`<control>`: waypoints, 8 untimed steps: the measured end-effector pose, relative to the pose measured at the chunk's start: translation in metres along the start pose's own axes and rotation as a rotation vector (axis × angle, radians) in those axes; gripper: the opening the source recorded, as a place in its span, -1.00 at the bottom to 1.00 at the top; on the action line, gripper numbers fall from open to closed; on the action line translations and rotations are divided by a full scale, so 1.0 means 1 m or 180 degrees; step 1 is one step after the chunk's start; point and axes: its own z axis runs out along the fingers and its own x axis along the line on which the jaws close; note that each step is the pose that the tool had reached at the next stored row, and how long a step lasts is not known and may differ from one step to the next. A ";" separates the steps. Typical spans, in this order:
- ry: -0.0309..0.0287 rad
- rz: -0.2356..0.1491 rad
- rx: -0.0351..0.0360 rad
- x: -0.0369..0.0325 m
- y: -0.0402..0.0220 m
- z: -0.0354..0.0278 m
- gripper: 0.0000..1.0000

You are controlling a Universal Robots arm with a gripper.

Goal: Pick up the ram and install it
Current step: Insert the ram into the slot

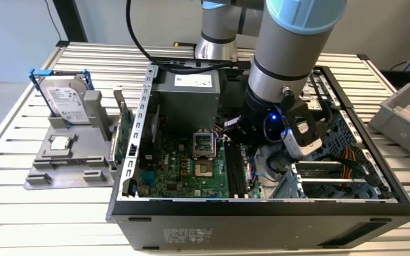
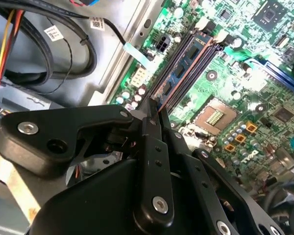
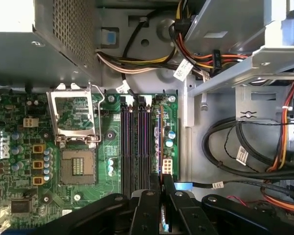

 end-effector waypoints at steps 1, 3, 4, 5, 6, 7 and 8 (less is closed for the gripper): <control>-0.0002 0.0000 0.0000 0.0003 -0.0001 0.0015 -1.00; -0.0008 0.0000 0.0000 0.0011 -0.0002 0.0050 -1.00; -0.0010 -0.0001 0.0000 0.0013 -0.0003 0.0069 -1.00; -0.0012 -0.0001 0.0002 0.0015 -0.0003 0.0087 -1.00; -0.0014 -0.0001 0.0004 0.0018 -0.0004 0.0105 -1.00; -0.0017 -0.0001 0.0005 0.0022 -0.0005 0.0123 -1.00; -0.0021 -0.0001 0.0004 0.0026 -0.0006 0.0142 -1.00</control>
